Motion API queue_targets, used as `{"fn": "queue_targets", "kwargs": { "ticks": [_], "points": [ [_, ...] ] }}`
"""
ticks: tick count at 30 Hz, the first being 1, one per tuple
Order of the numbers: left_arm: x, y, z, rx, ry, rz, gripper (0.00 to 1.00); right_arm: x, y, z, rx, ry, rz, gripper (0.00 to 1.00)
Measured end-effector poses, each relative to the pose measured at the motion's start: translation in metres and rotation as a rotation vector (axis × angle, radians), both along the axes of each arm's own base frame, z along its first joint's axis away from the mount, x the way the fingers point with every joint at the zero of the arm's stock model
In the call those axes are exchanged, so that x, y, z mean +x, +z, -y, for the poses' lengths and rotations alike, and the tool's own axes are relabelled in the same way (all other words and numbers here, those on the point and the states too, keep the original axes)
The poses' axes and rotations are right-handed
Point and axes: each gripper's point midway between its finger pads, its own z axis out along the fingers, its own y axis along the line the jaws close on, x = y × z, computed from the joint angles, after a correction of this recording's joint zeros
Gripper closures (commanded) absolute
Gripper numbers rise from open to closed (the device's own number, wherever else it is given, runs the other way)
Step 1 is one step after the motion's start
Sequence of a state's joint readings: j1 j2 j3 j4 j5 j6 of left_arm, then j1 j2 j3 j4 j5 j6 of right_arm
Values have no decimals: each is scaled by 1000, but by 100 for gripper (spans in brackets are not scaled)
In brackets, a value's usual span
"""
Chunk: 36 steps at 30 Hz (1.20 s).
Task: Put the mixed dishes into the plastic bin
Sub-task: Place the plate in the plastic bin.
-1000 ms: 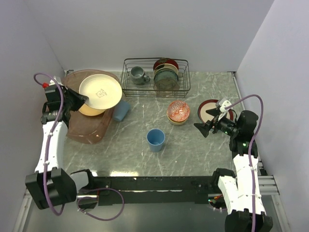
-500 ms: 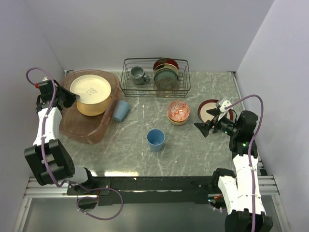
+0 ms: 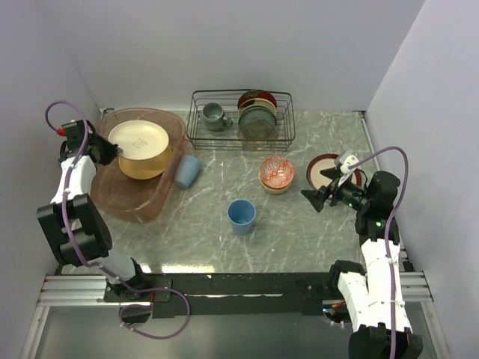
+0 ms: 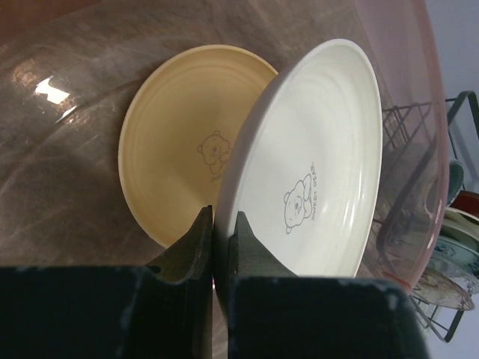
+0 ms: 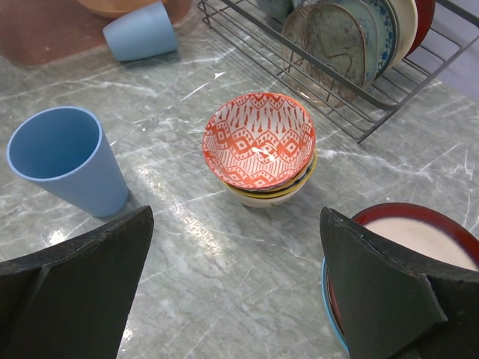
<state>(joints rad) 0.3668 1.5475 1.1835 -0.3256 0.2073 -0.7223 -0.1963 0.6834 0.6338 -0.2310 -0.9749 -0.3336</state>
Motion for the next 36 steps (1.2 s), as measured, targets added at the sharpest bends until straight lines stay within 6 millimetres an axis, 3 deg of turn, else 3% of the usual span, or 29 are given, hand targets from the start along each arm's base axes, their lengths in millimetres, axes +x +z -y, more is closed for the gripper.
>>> {"fn": "queue_targets", "kwargs": {
  "ticks": [14, 27, 36],
  "points": [
    [20, -27, -9, -17, -2, -67, 99, 1, 0, 1, -3, -6, 0, 0],
    [21, -56, -8, -40, -11, -130, 99, 1, 0, 2, -6, -10, 2, 0],
    [19, -73, -8, -45, -21, -172, 83, 2, -1, 2, -7, -12, 1, 0]
  ]
}}
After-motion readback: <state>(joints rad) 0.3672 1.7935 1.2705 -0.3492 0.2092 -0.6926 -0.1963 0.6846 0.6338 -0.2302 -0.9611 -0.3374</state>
